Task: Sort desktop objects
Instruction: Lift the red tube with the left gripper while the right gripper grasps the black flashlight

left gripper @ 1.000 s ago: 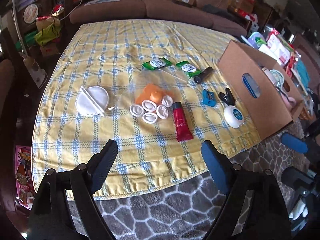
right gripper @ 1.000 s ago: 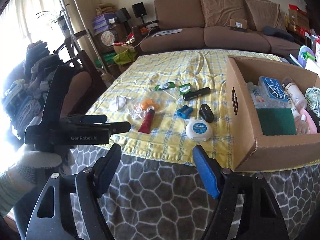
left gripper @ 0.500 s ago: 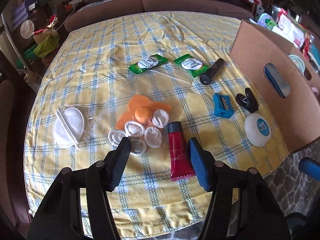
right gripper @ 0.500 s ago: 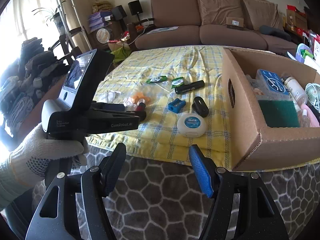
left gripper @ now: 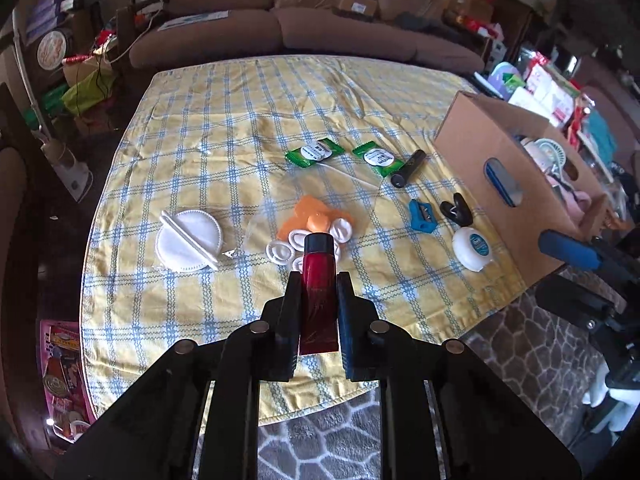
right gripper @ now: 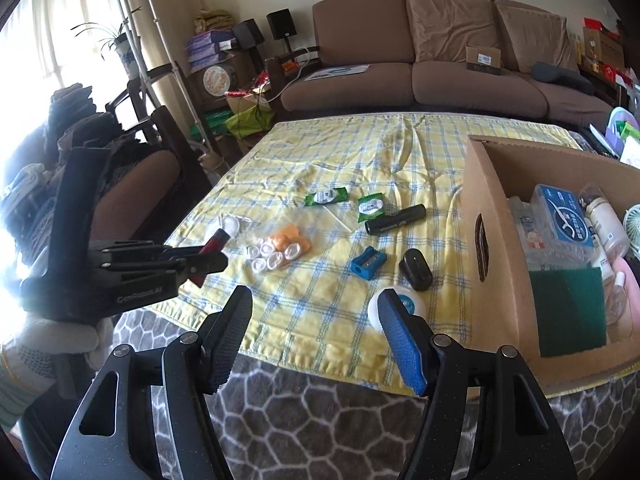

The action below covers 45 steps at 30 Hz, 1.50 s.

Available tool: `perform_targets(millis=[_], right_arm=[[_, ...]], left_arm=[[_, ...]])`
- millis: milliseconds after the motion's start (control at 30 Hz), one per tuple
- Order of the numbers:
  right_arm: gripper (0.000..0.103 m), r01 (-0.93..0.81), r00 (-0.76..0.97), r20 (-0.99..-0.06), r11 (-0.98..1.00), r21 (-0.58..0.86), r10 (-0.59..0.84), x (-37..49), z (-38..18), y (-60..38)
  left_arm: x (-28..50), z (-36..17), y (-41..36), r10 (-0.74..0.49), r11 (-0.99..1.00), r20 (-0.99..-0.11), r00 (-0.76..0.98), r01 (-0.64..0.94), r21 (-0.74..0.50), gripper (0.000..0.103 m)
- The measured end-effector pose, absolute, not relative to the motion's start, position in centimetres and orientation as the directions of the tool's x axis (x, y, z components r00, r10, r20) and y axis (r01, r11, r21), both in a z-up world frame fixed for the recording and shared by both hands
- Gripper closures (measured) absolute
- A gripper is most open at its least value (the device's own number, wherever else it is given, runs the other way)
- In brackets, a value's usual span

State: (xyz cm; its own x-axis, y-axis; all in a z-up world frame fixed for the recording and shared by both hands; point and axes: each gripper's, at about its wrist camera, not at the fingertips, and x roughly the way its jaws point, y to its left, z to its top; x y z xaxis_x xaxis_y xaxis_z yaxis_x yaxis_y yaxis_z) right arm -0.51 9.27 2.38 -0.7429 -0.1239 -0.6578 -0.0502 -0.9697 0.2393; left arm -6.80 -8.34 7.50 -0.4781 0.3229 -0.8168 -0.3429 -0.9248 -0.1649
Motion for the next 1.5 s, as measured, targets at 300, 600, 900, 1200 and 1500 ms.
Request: perform_targets(millis=[300, 600, 900, 1200, 1500], right_arm=[[0.03, -0.025, -0.626, -0.779, -0.997, 0.071, -0.04, -10.5, 3.0, 10.8], [0.023, 0.112, -0.284, -0.958, -0.991, -0.067, 0.032, -18.9, -2.0, 12.1], [0.022, 0.11, -0.119, -0.991, -0.991, -0.072, 0.059, -21.1, -5.3, 14.0], [0.033, 0.095, -0.176, -0.984, -0.995, -0.033, 0.016, -19.2, -5.5, 15.5], [0.014, 0.14, -0.141, -0.986, -0.984, -0.113, 0.093, -19.6, -7.0, 15.0]], left_arm=[[-5.6, 9.1, -10.9, 0.465, -0.879, -0.752, -0.467, -0.343, -0.331, 0.088], [-6.3, 8.5, -12.1, 0.512, -0.856, -0.736, -0.442, -0.334, -0.394, 0.088], [-6.1, 9.5, -12.1, 0.555, -0.83, -0.708, -0.437, -0.354, -0.432, 0.088], [-6.3, 9.1, -11.8, 0.556, -0.829, -0.71, -0.432, -0.347, -0.439, 0.088], [-5.9, 9.1, -11.3, 0.566, -0.821, -0.708, -0.422, -0.365, -0.439, 0.088]])
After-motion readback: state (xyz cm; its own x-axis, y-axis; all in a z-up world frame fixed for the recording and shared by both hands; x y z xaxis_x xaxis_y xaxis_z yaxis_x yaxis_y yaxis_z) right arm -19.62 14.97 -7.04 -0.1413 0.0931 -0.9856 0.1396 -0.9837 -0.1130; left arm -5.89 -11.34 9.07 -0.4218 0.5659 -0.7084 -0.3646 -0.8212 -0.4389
